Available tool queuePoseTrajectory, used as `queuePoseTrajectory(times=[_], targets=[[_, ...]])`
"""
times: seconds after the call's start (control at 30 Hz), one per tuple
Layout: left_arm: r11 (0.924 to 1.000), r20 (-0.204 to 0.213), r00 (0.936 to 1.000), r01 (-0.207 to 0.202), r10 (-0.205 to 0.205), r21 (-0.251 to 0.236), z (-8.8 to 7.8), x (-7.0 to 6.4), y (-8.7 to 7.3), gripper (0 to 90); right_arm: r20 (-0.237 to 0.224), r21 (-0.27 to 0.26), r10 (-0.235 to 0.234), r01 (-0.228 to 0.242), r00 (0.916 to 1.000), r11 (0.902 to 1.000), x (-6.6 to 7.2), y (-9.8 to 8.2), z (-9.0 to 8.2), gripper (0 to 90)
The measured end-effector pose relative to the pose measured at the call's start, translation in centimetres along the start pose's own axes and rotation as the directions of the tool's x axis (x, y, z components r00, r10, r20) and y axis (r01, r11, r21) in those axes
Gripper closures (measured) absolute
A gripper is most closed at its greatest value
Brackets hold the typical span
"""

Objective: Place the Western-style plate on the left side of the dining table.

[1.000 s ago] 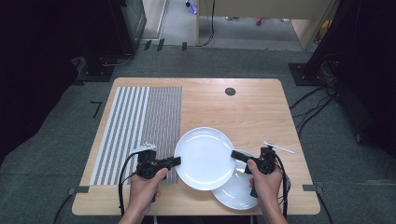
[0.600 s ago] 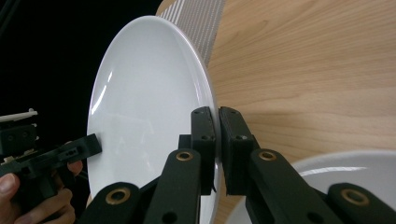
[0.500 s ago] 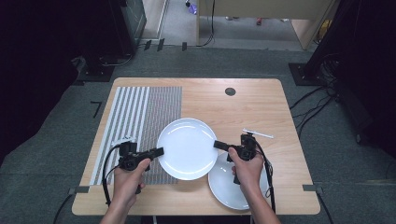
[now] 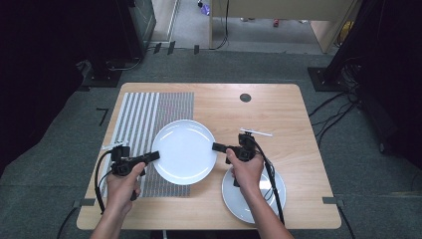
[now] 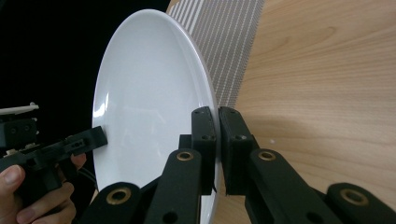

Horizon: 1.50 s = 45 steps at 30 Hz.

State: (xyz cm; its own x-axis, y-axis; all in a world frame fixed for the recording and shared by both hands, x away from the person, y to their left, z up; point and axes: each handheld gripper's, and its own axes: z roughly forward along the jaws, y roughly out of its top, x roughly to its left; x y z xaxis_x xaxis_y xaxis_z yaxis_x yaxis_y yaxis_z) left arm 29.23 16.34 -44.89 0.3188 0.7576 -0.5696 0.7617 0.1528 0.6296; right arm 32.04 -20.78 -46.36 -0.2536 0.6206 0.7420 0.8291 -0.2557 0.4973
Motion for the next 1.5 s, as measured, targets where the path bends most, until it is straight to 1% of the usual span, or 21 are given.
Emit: queuePoseTrajectory(times=[0.03,0.07,0.1,0.17,0.2,0.23,0.27,0.37,0.4,0.53,0.6,0.63,0.67,0.77,0.8,0.87,0.93,1.0,1.17,1.37,1.5], targets=[[1.0000,-0.011,0.9999,0.004,-0.004,-0.003,-0.2,0.5,0.3,78.6,-0.002,0.004,0.001,-0.001,1.0000,1.0000,0.4,0.2,0.8,86.4],[1.0000,-0.011,0.9999,0.004,-0.004,-0.003,-0.2,0.5,0.3,78.5,-0.002,0.004,0.001,-0.001,1.0000,1.0000,0.4,0.2,0.8,86.4],[0.9999,-0.023,0.9997,0.010,-0.010,-0.006,-0.3,1.0,0.6,78.4,0.000,0.011,-0.003,0.003,1.0000,0.9999,0.7,0.4,1.5,86.4],[0.9997,-0.027,0.9994,0.021,-0.021,-0.011,-0.6,1.6,0.9,78.4,-0.001,0.018,-0.001,0.001,1.0000,0.9998,1.0,0.6,2.1,86.4],[0.9997,-0.027,0.9994,0.021,-0.021,-0.011,-0.6,1.6,0.9,78.3,-0.001,0.018,-0.001,0.001,1.0000,0.9998,1.0,0.6,2.1,86.4],[0.9997,-0.031,0.9992,0.023,-0.023,-0.012,-0.7,1.9,1.0,78.4,-0.003,0.024,-0.002,0.003,1.0000,0.9997,1.3,0.9,2.9,86.4],[0.9995,-0.038,0.9989,0.026,-0.027,-0.020,-0.8,2.1,1.2,78.4,-0.003,0.024,-0.002,0.003,1.0000,0.9997,1.3,0.9,2.9,86.4],[0.9996,-0.057,0.9982,0.018,-0.019,-0.019,-0.9,2.6,1.6,77.8,0.002,0.035,-0.003,0.003,1.0000,0.9994,1.6,1.3,4.0,86.3],[0.9996,-0.065,0.9977,0.019,-0.020,-0.019,-0.9,3.0,1.9,77.5,0.002,0.040,0.000,0.000,1.0000,0.9992,1.8,1.7,4.6,86.3],[0.9994,-0.076,0.9966,0.031,-0.032,-0.017,-0.8,3.8,2.4,77.0,0.004,0.045,-0.003,0.003,1.0000,0.9990,2.0,2.1,5.8,86.4],[0.9992,-0.090,0.9952,0.037,-0.038,-0.011,-0.6,4.5,2.6,76.7,0.007,0.051,0.000,0.000,1.0000,0.9987,2.0,2.3,6.4,86.4],[0.9992,-0.090,0.9952,0.037,-0.038,-0.011,-0.6,4.5,2.6,76.6,0.007,0.051,0.000,0.000,1.0000,0.9987,2.0,2.3,6.4,86.4],[0.9991,-0.095,0.9947,0.040,-0.041,-0.010,-0.6,4.8,2.7,76.6,0.011,0.055,0.003,-0.004,0.9999,0.9985,2.1,2.4,7.1,86.4],[0.9986,-0.104,0.9932,0.051,-0.052,-0.012,-0.7,5.6,3.1,76.5,0.010,0.059,0.018,-0.018,0.9998,0.9981,2.0,2.6,7.9,86.4],[0.9986,-0.104,0.9932,0.051,-0.052,-0.012,-0.7,5.6,3.1,76.5,0.010,0.059,0.018,-0.018,0.9998,0.9981,2.0,2.6,7.9,86.4],[0.9983,-0.122,0.9909,0.057,-0.058,-0.011,-0.7,6.2,3.5,76.6,0.006,0.066,0.042,-0.042,0.9991,0.9969,1.9,2.7,8.9,86.3],[0.9981,-0.128,0.9899,0.060,-0.061,-0.011,-0.6,6.4,3.6,76.5,0.007,0.071,0.045,-0.045,0.9990,0.9964,1.9,2.7,9.2,86.3],[0.9977,-0.147,0.9869,0.068,-0.067,0.000,-0.5,7.3,3.8,76.2,0.018,0.077,0.056,-0.057,0.9983,0.9954,1.9,2.5,10.3,86.2],[0.9960,-0.164,0.9826,0.089,-0.087,0.004,-0.3,8.8,4.0,75.8,0.033,0.085,0.076,-0.079,0.9966,0.9933,2.0,2.0,11.8,86.2],[0.9916,-0.183,0.9747,0.130,-0.128,-0.002,0.3,10.6,4.6,75.5,0.059,0.075,0.093,-0.097,0.9939,0.9924,2.3,2.0,13.6,86.3],[0.9899,-0.192,0.9716,0.142,-0.138,0.004,0.8,11.3,4.9,75.1,0.076,0.061,0.100,-0.105,0.9921,0.9926,2.1,2.1,14.8,86.2]])
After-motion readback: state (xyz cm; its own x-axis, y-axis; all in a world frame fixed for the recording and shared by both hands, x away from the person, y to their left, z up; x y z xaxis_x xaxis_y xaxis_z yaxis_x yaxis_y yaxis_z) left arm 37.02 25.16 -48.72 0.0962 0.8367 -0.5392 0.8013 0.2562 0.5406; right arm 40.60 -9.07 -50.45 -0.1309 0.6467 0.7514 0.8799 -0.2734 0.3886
